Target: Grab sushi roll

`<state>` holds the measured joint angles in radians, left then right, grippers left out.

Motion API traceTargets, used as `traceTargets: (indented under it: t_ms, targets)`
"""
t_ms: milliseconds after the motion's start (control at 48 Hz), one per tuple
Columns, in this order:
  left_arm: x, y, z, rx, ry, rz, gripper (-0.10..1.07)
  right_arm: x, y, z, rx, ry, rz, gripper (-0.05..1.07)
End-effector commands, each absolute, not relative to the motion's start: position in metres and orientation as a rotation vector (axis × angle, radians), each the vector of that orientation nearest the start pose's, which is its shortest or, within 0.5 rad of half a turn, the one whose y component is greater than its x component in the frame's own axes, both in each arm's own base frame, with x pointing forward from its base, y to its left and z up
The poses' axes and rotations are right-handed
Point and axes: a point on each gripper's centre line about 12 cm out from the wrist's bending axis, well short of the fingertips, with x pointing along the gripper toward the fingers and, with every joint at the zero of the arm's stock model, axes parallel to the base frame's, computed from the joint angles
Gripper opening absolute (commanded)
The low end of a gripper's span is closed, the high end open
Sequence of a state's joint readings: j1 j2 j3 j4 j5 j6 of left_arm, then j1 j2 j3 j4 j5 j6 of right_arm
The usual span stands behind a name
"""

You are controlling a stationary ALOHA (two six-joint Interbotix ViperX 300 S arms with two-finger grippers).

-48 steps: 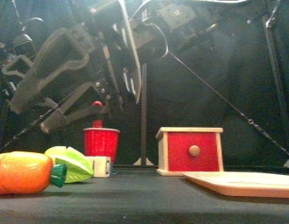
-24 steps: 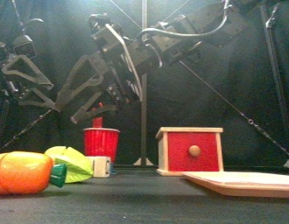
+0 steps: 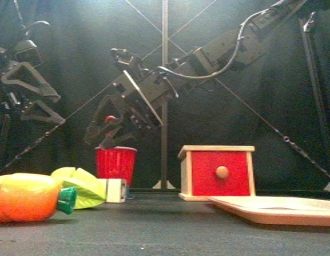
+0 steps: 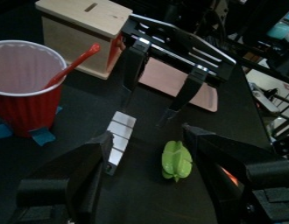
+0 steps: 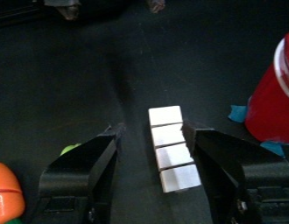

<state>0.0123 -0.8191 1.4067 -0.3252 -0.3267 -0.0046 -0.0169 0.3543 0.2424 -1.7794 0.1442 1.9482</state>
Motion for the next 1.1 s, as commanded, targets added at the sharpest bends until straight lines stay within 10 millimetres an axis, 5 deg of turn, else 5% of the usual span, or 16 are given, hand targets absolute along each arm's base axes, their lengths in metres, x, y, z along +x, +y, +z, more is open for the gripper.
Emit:
traceTargets:
  t_ms: [0, 604, 1083]
  targets:
    - [0.189, 0.014, 0.185, -0.302, 0.233, 0.150, 0.97, 0.508, -0.029, 0.170, 0.122, 0.519, -0.211, 0.89]
    - [0.188, 0.014, 0.184, -0.302, 0.235, 0.152, 0.97, 0.508, -0.056, 0.135, 0.128, 0.583, -0.273, 0.89]
    - [0.188, 0.014, 0.184, -0.300, 0.236, 0.152, 0.97, 0.511, -0.051, 0.119, 0.131, 0.613, -0.255, 0.89]
